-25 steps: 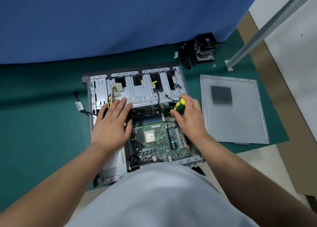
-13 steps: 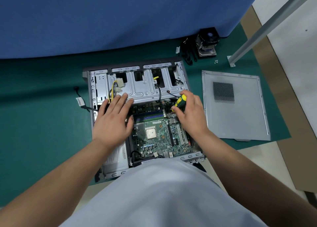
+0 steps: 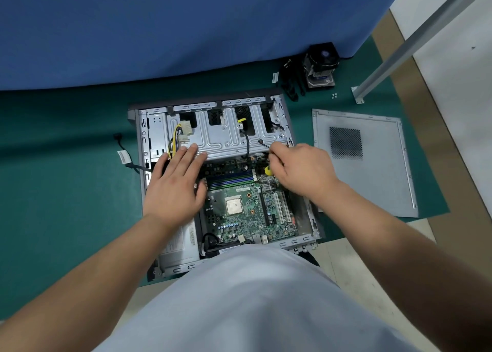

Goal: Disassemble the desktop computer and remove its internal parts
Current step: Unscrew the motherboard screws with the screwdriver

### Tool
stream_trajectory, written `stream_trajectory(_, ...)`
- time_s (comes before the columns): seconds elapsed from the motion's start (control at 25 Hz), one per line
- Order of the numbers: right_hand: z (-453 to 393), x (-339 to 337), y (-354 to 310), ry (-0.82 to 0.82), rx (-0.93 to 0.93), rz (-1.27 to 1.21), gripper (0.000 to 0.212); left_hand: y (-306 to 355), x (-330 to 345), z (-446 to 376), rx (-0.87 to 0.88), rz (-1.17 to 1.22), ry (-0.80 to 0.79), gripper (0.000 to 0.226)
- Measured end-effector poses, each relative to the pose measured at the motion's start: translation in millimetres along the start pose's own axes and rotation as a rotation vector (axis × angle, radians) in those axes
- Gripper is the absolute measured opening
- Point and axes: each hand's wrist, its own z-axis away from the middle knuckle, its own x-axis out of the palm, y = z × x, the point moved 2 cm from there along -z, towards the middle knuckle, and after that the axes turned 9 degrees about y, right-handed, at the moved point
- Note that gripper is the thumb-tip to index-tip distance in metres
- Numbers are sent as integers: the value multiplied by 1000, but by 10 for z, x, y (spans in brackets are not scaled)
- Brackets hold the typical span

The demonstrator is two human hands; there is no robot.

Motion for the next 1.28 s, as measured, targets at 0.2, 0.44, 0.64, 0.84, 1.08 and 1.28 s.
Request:
stream_trajectory(0.2,-74,-92,35,-170,-13,134,39,5,-4,2,2,-1,-10,65)
stream_trajectory(0.44,-88,-129,-5,-319,-24,-110,41,15,-14,4,5,-2,-5,65)
stream_trajectory(0.64,-66,-105,-76,-302,-49,-221,32,7,-10,5,12,-7,5,66)
stream_trajectory(0.84,-19,-60,-103,-201,54,-138,36,32,-34,0,8,-1,3,66)
stream_trajectory(1.08,-16,-74,-94,-170,147,-285,30,39,-47,11,12,-8,-6,66)
stream_trajectory(1.28,-13,-99,-155,-200,95,-188,31,33,-48,14,12,-7,-3,66)
